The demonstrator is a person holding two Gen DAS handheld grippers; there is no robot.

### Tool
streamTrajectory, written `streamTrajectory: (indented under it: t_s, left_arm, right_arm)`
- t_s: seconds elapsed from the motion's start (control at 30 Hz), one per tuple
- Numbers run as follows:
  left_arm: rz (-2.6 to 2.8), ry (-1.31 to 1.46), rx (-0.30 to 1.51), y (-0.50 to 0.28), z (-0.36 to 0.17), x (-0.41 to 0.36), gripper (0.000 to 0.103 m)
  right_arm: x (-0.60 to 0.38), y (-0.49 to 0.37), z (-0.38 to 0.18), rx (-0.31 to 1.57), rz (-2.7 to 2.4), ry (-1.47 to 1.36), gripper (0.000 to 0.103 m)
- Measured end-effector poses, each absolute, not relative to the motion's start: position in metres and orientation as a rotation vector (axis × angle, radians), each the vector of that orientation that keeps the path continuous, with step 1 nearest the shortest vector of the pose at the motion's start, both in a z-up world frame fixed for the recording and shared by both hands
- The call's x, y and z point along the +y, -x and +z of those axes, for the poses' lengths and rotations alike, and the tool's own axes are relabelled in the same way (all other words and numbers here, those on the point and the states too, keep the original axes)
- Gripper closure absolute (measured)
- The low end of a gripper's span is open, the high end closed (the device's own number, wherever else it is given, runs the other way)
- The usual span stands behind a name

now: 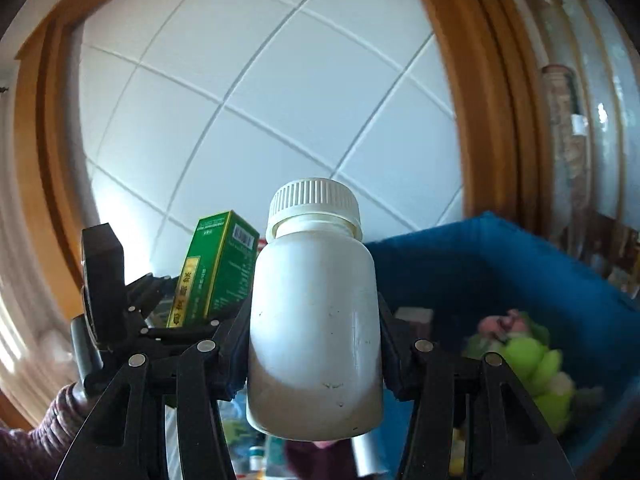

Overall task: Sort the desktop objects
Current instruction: 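Carry the bottle and green box into the blue crate and release them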

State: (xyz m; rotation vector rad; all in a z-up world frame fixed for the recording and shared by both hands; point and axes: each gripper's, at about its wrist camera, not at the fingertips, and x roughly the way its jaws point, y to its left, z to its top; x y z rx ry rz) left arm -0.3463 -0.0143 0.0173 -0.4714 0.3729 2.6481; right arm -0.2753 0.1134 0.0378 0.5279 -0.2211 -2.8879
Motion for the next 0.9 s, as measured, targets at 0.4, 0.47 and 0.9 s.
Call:
streamTrajectory:
  t_s: [0.4,0.47,0.9]
  left_arm:
    - [2.638,0.575,0.466,0.402,0.054,0.165,0.025]
    - [2.624,0.620,0.465,0.409,0.051,0.172,0.024]
    - [2.676,0.576,0.562,0.397,0.042,0.198,0.024]
  right_arm:
    - [0.279,0.350,0.049,-0.314,-3.014,-0.668,0.030]
    - [0.299,0.360,0.046,-0.343,-3.030,-0.661,0.026]
    - [0.330,0.344,0.030,-0.493,-2.816,-0.568,0.020]
